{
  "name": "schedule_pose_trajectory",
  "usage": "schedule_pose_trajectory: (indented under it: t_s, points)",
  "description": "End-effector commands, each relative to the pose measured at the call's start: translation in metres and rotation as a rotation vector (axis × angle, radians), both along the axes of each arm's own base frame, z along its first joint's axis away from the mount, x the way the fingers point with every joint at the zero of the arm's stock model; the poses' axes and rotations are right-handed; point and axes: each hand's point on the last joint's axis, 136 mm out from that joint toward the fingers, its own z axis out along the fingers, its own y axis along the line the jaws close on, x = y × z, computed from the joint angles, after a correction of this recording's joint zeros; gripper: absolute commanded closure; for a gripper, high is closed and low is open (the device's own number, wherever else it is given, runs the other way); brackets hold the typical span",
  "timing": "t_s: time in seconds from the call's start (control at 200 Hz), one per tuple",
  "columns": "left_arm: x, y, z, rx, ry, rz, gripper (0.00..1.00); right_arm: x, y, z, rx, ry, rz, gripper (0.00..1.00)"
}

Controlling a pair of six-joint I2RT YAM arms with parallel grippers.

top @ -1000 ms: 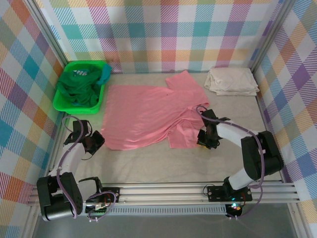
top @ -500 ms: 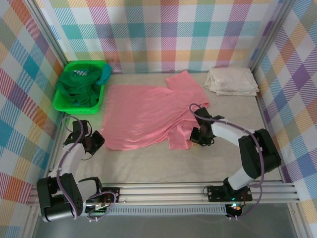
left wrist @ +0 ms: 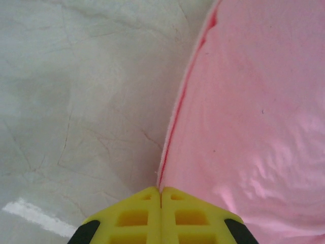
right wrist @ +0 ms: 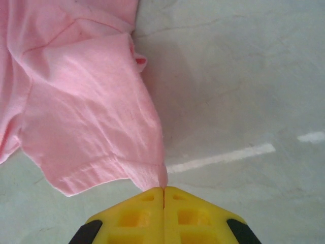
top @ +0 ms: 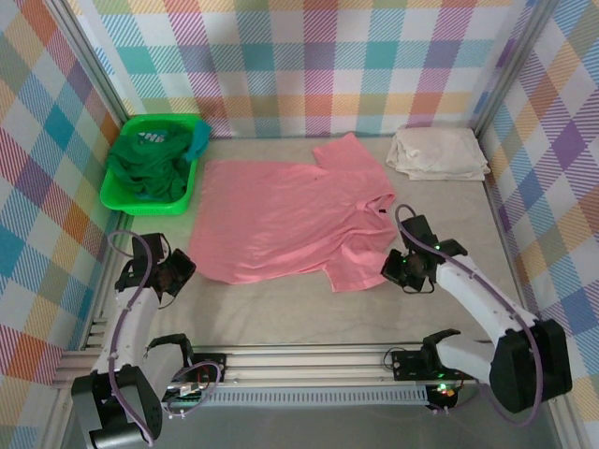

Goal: Fold and stack the t-shirts

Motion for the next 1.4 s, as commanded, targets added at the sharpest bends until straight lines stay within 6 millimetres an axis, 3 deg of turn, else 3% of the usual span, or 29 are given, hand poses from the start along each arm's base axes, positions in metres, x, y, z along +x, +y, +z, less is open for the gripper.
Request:
schedule_pose_trajectory:
  t_s: [0.0,0.245,0.465,0.66,0.775,0.92,1.14,1.395]
  points:
    - [-0.016,0.001,-0.002,-0.032,0.045,0.063,1.0,-0.022,-0.006,0.007,0.017,0.035,-0.032,1.0]
    - [-0.026,0.004,0.018,-0.019,0.02,0.092,1.0,-0.044,-0.015,0.042,0.042,-0.023,-0.053,1.0]
    - [-0.032,0.009,0.017,0.007,0.022,0.117,1.0,-0.066,-0.03,0.067,0.033,-0.055,-0.111,1.0]
    - [-0.032,0.008,0.016,0.009,0.011,0.112,1.0,-0.075,-0.031,0.069,0.045,-0.05,-0.122,1.0]
    - [-0.023,0.007,0.02,0.004,-0.015,0.093,1.0,-0.057,-0.022,0.074,0.073,-0.088,-0.1,1.0]
    - [-0.006,0.005,0.027,0.003,-0.017,0.039,1.0,-0.018,-0.011,0.087,0.07,-0.154,-0.052,1.0]
    - [0.02,0.017,0.02,0.051,0.045,0.008,1.0,0.034,-0.001,0.097,0.03,-0.21,0.011,1.0]
    - [0.049,0.032,0.021,0.108,0.081,-0.015,1.0,0.08,0.001,0.103,0.012,-0.25,0.03,1.0]
